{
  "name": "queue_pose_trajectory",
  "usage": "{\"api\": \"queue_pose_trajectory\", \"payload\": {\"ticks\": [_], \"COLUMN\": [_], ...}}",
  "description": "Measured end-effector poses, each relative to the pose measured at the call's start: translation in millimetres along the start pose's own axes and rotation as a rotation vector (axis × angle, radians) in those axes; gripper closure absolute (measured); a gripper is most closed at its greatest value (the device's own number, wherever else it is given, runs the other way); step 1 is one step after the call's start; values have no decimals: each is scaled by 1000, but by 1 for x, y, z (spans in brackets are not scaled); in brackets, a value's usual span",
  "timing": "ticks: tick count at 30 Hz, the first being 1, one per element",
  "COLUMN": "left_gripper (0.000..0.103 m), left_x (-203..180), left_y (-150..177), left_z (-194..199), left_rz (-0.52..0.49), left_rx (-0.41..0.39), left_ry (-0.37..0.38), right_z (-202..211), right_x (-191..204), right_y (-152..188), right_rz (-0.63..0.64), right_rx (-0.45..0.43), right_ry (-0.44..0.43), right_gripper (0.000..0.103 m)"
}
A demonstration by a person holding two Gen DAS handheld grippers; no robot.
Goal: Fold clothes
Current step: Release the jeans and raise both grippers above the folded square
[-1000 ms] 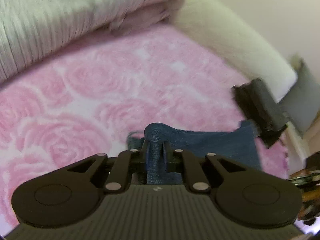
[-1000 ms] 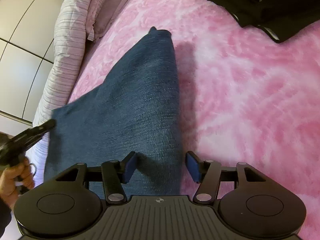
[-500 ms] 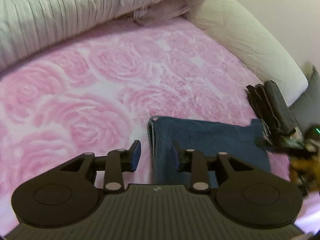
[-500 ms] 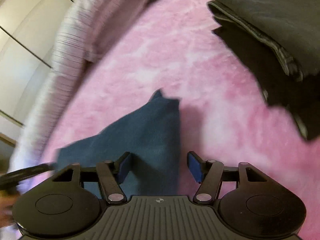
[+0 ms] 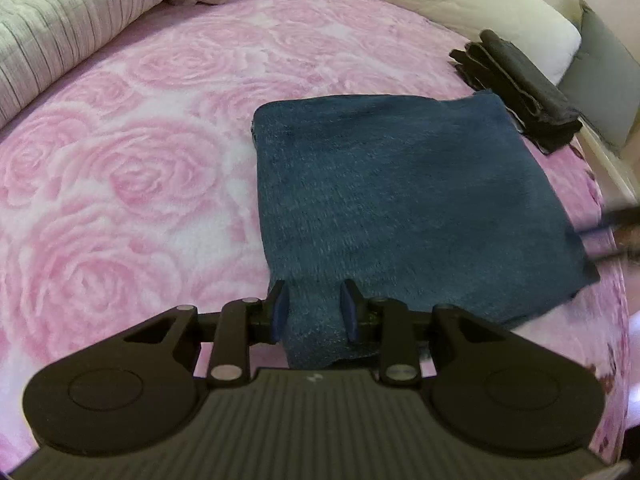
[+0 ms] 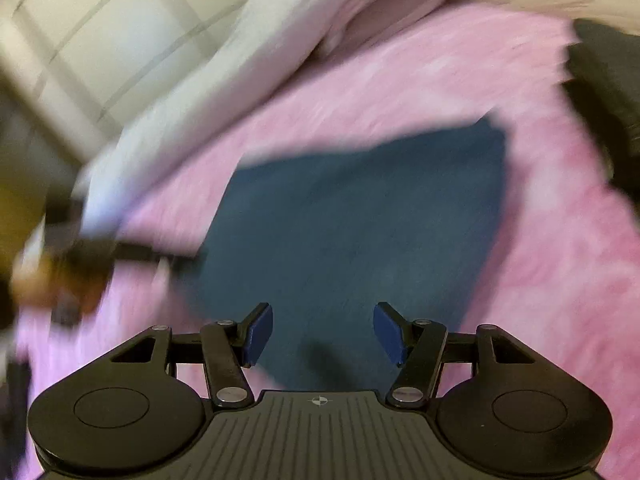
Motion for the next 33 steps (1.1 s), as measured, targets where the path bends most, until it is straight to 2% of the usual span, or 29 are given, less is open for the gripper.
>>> {"api": "queue_pose_trajectory", "payload": {"ticks": [2, 5, 7, 9, 11, 13, 14, 17, 20, 27, 33], "left_gripper": [77, 77, 75, 66, 55, 48, 40, 35, 32, 31, 29], "left_x": [-1, -8, -14, -20, -31, -45, -53, -72, -86, -113, -124], "left_y": [-1, -1, 4, 12, 20, 23, 24, 24, 22, 20, 22], "left_z": [7, 27, 50, 67, 81, 94, 100, 115, 128, 165, 198], "left_rz": [5, 16, 77, 150, 212, 246, 259, 274, 260, 89, 8], "left_rx": [4, -3, 13, 50, 83, 92, 94, 96, 91, 70, 40], "left_ry": [-26, -78, -137, -189, -215, -230, -235, -238, -243, -254, -226], "right_z": [-3, 9, 18, 26, 35, 43, 47, 60, 78, 121, 153], "right_x": [6, 16, 22, 29, 35, 42, 45, 56, 70, 106, 139], "right_y": [18, 16, 15, 14, 13, 11, 11, 10, 15, 11, 8], "right_rz": [44, 33, 25, 17, 9, 1, -2, -12, -6, -16, -12], "right_rx": [39, 63, 79, 94, 110, 126, 134, 155, 144, 42, -29], "right_ry": [16, 69, 104, 139, 174, 209, 227, 268, 269, 310, 347], "right_gripper": [43, 43, 43, 43, 41, 35, 34, 31, 30, 29, 29]}}
Point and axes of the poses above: each gripper's, at about its wrist camera, not at the fingertips, and z roughly against the way its jaws point, x to its left, y to its underside, the point moved 7 cm from there along -z, roughly the way its jaws point, and after that the axes turned 8 degrees about -x, right-handed, at the moved point
